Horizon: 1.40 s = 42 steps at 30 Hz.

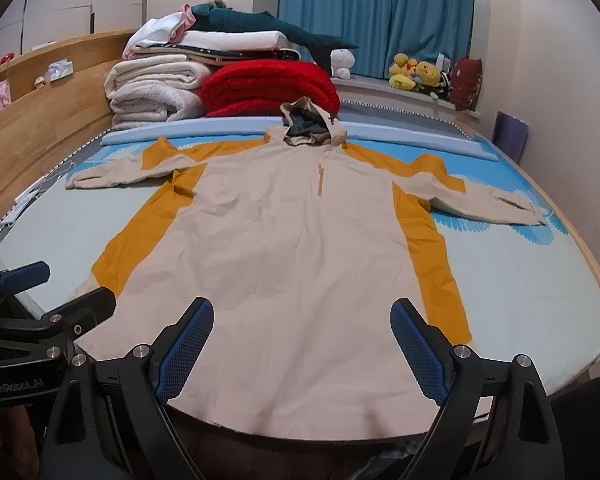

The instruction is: Fold large clothes

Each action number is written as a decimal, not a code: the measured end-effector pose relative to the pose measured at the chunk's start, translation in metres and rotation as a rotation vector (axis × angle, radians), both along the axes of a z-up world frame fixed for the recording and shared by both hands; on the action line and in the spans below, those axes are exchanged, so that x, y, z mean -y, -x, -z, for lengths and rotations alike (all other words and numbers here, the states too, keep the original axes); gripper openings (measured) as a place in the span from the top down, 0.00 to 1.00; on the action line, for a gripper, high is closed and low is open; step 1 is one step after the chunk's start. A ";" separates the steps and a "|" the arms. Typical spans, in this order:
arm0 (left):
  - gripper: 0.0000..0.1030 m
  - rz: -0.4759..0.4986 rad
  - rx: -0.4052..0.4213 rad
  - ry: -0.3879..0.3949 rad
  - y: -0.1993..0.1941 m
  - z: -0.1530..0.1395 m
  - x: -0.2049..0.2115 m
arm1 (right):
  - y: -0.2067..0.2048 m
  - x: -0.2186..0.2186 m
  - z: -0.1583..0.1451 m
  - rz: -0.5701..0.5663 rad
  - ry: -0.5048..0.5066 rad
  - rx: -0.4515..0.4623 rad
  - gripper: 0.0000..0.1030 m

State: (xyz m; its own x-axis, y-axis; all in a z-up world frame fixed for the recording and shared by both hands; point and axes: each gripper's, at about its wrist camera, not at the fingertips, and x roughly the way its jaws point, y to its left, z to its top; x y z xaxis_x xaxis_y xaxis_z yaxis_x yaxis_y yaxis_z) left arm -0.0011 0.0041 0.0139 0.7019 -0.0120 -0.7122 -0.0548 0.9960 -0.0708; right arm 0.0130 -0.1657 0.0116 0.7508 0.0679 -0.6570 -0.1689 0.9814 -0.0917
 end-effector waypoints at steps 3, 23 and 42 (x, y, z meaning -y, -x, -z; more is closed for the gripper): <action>0.05 -0.004 0.021 -0.018 -0.001 -0.004 -0.001 | -0.002 0.000 -0.005 0.003 -0.008 0.008 0.13; 0.56 0.014 -0.013 -0.059 -0.052 -0.017 -0.015 | -0.063 0.032 -0.046 0.051 -0.104 0.025 0.46; 0.58 -0.034 0.024 -0.137 -0.201 -0.035 -0.075 | -0.275 -0.005 -0.106 -0.053 -0.160 0.165 0.43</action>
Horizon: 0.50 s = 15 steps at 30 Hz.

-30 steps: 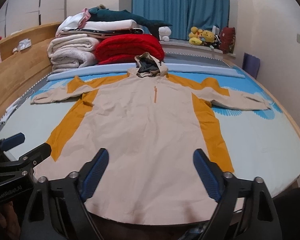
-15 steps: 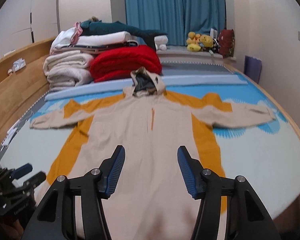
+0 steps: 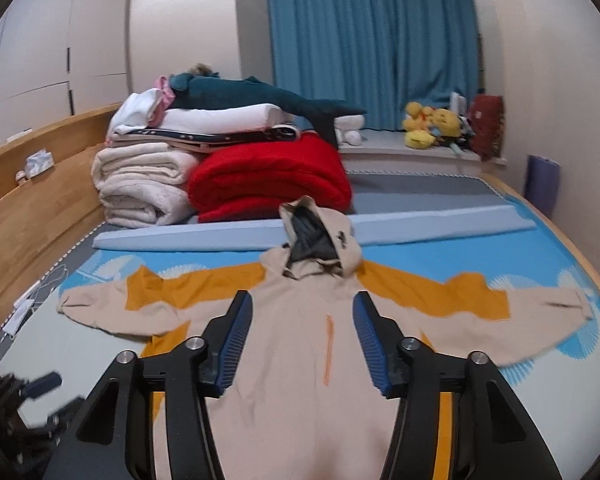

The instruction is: Fold large clothes

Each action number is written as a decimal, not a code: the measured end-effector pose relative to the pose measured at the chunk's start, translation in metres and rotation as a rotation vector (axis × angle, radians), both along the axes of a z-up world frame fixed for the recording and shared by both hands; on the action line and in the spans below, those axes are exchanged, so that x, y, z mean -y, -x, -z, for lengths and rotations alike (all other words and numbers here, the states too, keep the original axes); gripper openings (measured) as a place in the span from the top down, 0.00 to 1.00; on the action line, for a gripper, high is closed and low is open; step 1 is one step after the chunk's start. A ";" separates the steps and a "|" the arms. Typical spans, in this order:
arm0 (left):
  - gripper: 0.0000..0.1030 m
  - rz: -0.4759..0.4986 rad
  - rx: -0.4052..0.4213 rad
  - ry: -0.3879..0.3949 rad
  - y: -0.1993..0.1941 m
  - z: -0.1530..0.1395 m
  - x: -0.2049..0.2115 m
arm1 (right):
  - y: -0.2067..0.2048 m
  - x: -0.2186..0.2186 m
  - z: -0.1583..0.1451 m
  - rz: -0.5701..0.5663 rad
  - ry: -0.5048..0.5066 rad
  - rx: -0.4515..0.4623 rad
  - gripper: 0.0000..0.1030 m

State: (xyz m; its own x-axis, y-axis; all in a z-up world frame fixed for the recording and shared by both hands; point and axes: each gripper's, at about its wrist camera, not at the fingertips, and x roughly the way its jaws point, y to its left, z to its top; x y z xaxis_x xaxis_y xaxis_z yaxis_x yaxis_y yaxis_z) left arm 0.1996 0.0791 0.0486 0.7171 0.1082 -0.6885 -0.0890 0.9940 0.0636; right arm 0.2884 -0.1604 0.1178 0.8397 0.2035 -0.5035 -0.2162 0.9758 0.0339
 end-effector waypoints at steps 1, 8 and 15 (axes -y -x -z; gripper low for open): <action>0.58 -0.022 0.001 -0.006 -0.012 0.004 -0.010 | -0.004 0.000 0.004 -0.006 -0.001 0.002 0.41; 0.60 -0.151 -0.035 -0.032 -0.081 0.045 -0.086 | -0.037 -0.001 0.030 -0.012 -0.001 -0.050 0.42; 0.67 -0.268 -0.060 0.010 -0.112 0.085 -0.166 | -0.063 -0.014 0.054 -0.009 0.030 -0.093 0.62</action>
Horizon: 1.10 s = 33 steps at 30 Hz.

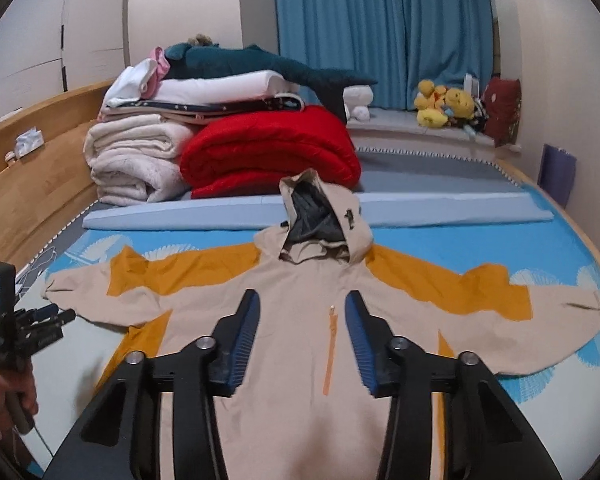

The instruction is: Fold large clothes

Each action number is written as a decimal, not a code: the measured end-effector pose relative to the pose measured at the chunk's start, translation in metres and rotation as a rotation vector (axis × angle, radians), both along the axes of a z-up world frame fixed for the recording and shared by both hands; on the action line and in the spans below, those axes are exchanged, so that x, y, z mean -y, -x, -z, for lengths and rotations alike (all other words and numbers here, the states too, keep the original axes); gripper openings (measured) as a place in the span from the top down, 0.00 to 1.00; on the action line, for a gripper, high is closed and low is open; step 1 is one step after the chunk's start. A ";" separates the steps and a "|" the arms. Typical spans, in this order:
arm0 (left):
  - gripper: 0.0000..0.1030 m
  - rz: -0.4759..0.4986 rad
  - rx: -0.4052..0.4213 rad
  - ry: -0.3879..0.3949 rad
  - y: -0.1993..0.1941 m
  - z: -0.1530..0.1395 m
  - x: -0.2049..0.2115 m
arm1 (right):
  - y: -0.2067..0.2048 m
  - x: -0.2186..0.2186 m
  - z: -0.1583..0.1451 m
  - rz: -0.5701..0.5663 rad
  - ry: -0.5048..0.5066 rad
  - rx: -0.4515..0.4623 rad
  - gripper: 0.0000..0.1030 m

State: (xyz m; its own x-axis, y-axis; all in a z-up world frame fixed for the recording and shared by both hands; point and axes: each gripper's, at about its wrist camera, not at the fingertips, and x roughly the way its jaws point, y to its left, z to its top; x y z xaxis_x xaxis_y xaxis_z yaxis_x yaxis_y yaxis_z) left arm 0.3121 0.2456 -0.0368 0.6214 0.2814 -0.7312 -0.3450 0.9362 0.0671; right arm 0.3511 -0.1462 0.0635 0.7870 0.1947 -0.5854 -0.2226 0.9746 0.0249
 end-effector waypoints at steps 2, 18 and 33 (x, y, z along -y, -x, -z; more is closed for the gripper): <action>0.74 -0.041 -0.003 -0.015 -0.007 0.012 -0.026 | -0.007 -0.002 0.008 0.009 0.004 -0.025 0.64; 0.59 -0.459 0.034 0.133 -0.007 0.085 -0.240 | -0.049 -0.016 0.060 0.016 0.051 -0.166 0.45; 0.74 -0.549 0.062 0.352 -0.009 0.112 -0.305 | -0.061 -0.034 0.093 -0.048 0.105 -0.236 0.79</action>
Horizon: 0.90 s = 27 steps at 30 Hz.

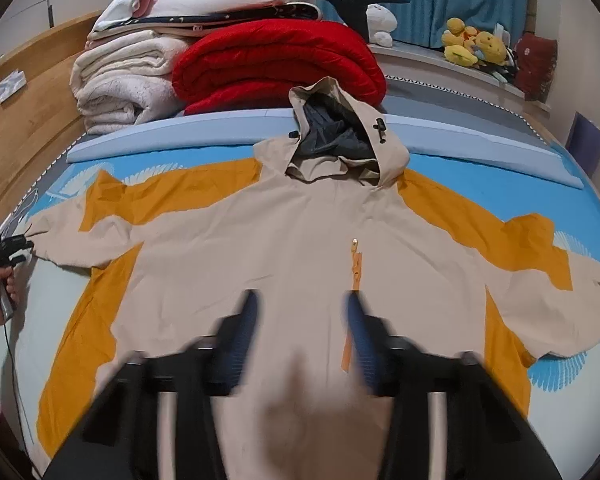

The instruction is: Fold large clothes

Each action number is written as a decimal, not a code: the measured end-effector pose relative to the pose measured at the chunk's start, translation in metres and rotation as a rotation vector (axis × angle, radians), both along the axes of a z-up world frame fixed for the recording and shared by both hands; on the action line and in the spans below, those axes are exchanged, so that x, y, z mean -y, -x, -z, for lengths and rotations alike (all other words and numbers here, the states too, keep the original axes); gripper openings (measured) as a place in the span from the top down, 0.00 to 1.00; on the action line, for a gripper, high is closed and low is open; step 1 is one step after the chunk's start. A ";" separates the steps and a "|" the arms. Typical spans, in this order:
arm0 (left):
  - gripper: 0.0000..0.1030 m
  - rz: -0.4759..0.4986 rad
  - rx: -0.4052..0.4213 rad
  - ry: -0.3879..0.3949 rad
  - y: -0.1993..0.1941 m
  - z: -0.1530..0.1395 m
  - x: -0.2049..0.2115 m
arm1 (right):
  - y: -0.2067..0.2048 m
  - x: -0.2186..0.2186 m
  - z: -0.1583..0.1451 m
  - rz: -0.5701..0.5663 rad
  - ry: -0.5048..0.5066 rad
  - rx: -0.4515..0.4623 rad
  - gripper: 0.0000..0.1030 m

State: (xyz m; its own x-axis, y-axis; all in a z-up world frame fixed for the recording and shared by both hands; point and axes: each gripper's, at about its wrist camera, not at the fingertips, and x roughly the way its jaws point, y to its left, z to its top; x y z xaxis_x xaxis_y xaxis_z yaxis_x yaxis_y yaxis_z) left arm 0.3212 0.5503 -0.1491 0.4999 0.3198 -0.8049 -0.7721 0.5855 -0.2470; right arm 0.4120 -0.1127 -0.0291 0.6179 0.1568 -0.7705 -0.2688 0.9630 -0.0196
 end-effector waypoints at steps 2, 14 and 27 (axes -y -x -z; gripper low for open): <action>0.88 0.005 0.014 0.023 -0.004 0.000 0.004 | -0.001 0.001 0.001 0.002 -0.007 -0.013 0.88; 1.00 0.128 0.205 -0.140 -0.026 -0.155 0.110 | -0.007 0.019 -0.020 0.039 -0.066 -0.036 0.49; 0.99 0.877 0.182 0.038 -0.052 -0.167 0.466 | 0.001 0.036 -0.045 0.068 -0.142 -0.039 0.93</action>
State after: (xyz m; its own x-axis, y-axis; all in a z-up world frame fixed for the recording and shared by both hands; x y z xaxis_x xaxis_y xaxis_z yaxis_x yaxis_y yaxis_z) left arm 0.3732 0.0845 0.0176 0.6729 -0.2623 -0.6917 0.0015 0.9355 -0.3533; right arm 0.4107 -0.1490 0.0163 0.6009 0.2243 -0.7672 -0.2005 0.9714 0.1270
